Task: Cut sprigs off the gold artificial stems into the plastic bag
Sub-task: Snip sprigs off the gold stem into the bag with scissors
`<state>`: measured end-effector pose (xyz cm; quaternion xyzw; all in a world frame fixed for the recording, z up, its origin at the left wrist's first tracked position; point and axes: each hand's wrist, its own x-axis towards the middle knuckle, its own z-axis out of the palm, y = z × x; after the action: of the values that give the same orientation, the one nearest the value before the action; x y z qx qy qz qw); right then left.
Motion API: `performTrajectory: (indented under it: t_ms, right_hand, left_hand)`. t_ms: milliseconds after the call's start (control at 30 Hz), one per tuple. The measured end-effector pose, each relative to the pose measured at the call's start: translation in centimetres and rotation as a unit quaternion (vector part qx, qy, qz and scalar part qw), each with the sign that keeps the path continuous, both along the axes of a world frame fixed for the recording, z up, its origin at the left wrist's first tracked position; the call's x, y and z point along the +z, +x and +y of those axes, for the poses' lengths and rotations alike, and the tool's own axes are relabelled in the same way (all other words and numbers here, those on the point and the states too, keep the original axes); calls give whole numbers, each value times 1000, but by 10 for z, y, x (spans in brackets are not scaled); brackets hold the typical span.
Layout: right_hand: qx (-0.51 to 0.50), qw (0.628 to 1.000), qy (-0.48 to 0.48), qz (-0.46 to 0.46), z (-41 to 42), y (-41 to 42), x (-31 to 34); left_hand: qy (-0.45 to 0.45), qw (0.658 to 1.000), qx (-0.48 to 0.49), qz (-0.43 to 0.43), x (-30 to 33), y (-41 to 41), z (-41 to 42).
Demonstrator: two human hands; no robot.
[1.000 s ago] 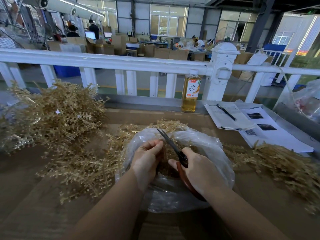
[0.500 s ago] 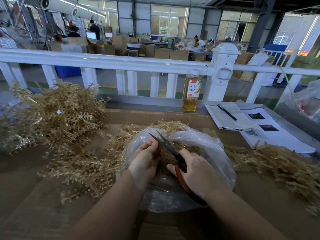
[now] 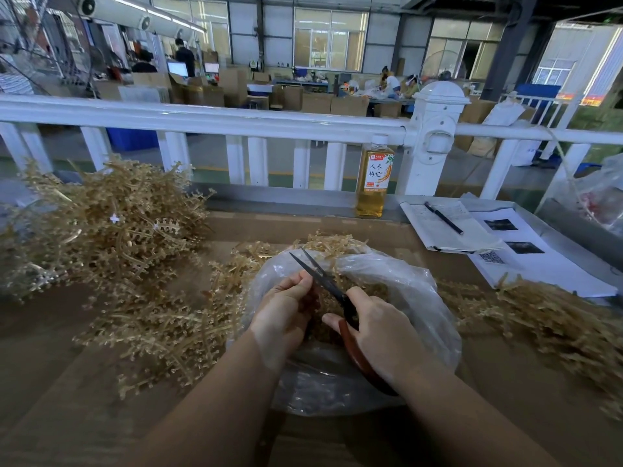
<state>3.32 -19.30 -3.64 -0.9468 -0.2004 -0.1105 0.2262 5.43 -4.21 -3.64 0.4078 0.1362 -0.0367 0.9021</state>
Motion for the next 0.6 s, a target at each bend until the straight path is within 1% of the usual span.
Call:
performTrajectory:
  t_ms: [233,467,600]
  right_hand:
    - [-1,1000,-23,-18,0,-1,1]
    - [-3,999,-34,-25,-1,-2,1]
    - [-1,999,-21,-27,0,-3,1]
  left_hand:
    - [3,1000,-9,0,2,-1,0]
    - [-21,999,36,3,2,0,-2]
    - [3,1000,16,-9,0,-2,-2]
